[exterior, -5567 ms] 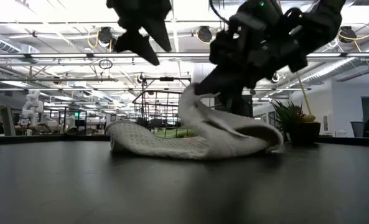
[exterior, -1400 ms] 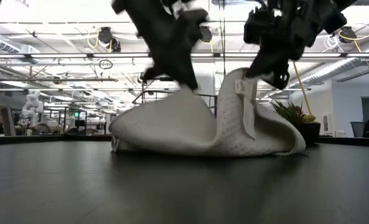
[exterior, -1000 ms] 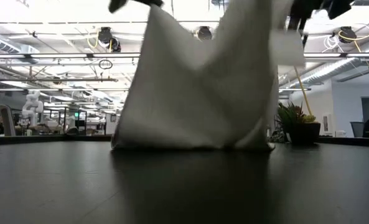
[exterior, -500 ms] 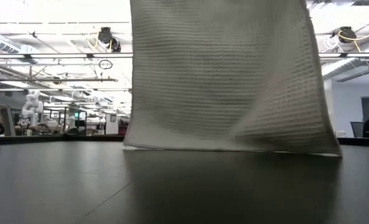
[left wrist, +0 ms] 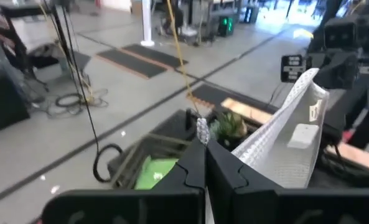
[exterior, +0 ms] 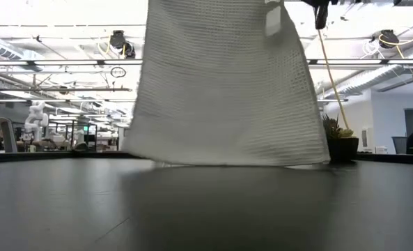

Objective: Fold microfiber towels
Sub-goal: Fold the gray microfiber cloth

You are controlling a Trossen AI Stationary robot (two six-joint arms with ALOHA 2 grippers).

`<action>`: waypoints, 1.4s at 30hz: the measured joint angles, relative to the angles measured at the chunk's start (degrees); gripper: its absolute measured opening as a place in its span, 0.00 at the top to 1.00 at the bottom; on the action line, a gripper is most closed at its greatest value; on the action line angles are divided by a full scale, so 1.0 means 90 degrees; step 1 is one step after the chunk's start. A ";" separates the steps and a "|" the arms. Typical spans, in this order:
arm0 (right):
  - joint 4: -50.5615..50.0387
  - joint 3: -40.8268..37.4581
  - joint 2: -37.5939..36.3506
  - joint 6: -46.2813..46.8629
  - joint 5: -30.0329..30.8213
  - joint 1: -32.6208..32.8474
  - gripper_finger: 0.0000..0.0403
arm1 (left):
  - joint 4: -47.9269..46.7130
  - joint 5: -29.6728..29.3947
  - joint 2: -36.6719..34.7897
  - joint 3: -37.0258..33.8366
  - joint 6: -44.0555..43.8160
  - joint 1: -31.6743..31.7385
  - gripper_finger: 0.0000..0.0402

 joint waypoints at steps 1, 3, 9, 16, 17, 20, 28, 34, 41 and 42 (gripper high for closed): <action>0.0052 0.0017 0.0000 -0.0059 -0.0104 -0.0096 1.00 | 0.0189 0.0078 0.0000 0.0000 0.0154 0.0071 1.00; 0.0028 0.0093 0.0009 -0.0112 -0.0192 -0.0257 1.00 | 0.0597 0.0278 0.0000 0.0000 0.0446 0.0186 1.00; -0.0042 0.0390 0.0022 -0.0200 -0.0845 -0.0454 1.00 | 0.0627 0.0485 -0.0002 0.0002 0.0535 0.0299 1.00; -0.1230 0.0404 0.0095 0.0806 -0.1874 -0.0334 1.00 | -0.0981 0.0800 0.0000 0.0002 -0.0748 0.0085 1.00; -0.1530 0.0404 0.0127 0.0981 -0.2046 -0.0273 1.00 | -0.1164 0.0798 0.0000 0.0002 -0.0911 0.0031 1.00; -0.2366 0.0404 0.0242 0.1481 -0.2581 -0.0043 1.00 | -0.1552 0.0852 0.0000 0.0002 -0.1431 -0.0203 1.00; -0.2959 0.0404 0.0565 0.2325 -0.2815 0.0965 1.00 | -0.1927 0.1326 0.0116 -0.0557 -0.2905 -0.1167 1.00; -0.2986 0.0404 0.0929 0.3051 -0.2629 0.1789 1.00 | -0.1815 0.1625 0.0404 -0.1354 -0.4459 -0.1876 0.99; -0.2952 0.0009 0.1649 0.3740 -0.2282 0.2656 1.00 | -0.1416 0.1644 0.0601 -0.1564 -0.5540 -0.2420 0.99; -0.2941 -0.0066 0.1745 0.3838 -0.2264 0.2750 1.00 | -0.1501 0.1643 0.0627 -0.1591 -0.5693 -0.2489 0.99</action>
